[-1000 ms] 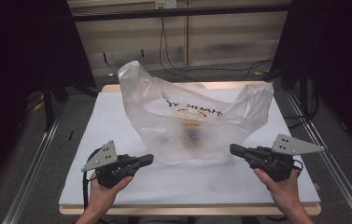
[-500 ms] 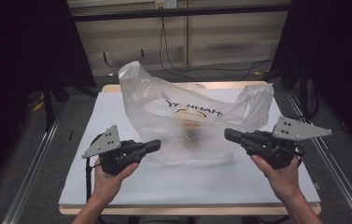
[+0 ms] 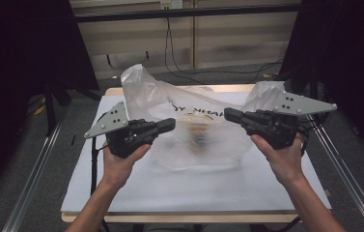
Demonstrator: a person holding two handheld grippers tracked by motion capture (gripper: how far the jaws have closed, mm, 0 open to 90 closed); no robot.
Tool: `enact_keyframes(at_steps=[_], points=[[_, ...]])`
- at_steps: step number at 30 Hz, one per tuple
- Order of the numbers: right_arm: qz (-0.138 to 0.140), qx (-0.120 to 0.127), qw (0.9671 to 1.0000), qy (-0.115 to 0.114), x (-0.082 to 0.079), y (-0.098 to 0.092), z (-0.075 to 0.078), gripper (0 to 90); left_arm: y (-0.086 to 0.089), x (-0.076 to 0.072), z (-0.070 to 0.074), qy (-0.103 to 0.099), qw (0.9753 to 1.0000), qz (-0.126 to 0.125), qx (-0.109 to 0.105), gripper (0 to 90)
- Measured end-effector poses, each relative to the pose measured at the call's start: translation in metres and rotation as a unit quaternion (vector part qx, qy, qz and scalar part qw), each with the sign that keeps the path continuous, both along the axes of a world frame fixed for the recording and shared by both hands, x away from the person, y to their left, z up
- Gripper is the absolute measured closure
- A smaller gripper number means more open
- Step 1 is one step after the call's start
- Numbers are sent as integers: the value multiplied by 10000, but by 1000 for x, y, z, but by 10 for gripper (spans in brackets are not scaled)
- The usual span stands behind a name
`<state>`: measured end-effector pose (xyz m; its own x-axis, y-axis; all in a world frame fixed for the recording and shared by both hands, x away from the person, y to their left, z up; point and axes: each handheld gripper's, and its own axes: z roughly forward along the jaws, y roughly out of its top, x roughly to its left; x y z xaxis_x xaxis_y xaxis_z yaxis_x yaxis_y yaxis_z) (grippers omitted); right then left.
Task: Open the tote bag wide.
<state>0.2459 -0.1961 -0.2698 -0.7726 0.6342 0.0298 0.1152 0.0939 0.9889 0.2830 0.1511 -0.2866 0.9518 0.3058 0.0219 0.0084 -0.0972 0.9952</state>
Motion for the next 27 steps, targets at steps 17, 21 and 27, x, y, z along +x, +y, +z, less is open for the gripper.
enact_keyframes(at_steps=[17,21,27], points=[[-263,-367,9987,253,41,16,-9,900,-17,49,6,195,9987,439,164,900],[-344,-458,9978,340,49,18,-14,900,-20,59,-2,336,9978,508,268,900],[-327,-514,9967,540,60,23,-27,900,-27,71,-17,453,9965,513,485,900]])
